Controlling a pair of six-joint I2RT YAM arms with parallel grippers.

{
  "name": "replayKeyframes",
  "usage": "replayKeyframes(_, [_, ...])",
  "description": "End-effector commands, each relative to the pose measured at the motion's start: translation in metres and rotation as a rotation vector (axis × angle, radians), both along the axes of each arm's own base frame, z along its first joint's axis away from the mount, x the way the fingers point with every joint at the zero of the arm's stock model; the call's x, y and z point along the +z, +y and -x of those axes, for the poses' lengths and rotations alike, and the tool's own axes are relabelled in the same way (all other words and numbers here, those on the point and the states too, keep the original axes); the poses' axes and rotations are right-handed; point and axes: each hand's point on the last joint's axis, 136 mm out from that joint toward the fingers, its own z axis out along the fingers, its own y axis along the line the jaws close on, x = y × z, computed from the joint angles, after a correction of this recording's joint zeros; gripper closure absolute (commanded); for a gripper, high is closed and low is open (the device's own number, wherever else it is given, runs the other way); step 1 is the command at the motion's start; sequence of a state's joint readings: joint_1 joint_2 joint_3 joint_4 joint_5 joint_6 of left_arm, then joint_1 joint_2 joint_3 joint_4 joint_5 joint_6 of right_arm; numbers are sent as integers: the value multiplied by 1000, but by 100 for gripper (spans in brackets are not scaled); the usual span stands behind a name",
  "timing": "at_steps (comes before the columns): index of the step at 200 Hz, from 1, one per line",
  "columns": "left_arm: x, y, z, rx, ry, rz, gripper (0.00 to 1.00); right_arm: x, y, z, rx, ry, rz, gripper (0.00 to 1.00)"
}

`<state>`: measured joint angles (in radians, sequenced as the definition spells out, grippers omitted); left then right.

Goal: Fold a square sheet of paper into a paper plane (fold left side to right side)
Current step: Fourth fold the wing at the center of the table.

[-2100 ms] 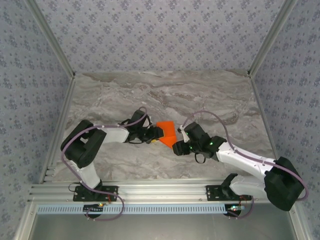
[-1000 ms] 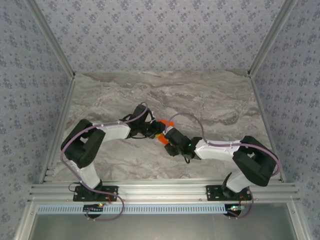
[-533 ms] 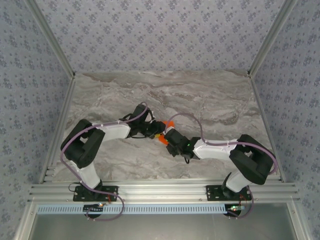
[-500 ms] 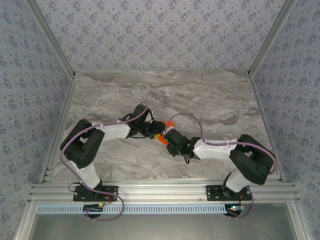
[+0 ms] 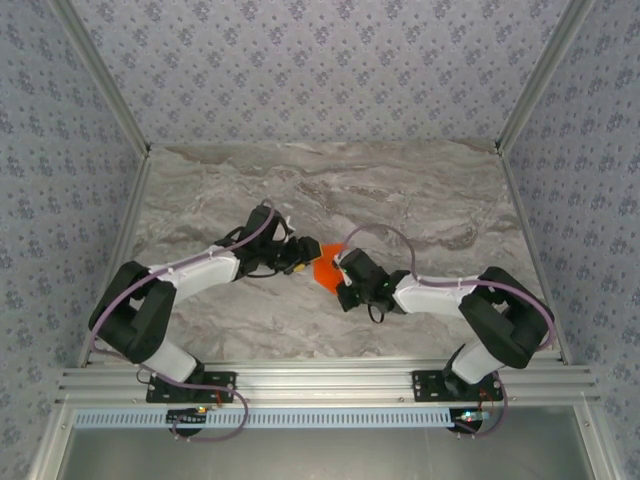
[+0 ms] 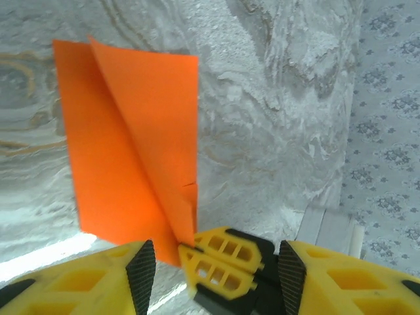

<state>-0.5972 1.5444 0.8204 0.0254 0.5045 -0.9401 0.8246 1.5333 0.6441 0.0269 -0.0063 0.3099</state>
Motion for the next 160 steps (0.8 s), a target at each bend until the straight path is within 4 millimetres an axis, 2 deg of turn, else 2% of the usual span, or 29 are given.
replayKeyframes(1, [-13,7,7,4,21,-28,49,9,11,6,9,75,-151,93])
replayKeyframes(33, [-24,-2,6,-14,45,-21,55,12,11,6,5,123,-243,93])
replayKeyframes(86, [-33,-22,-1,-51,60,-18,58,17,10,3,-5,180,-338,93])
replayKeyframes(160, [-45,-37,-9,-69,81,-14,58,4,6,3,-36,257,-370,94])
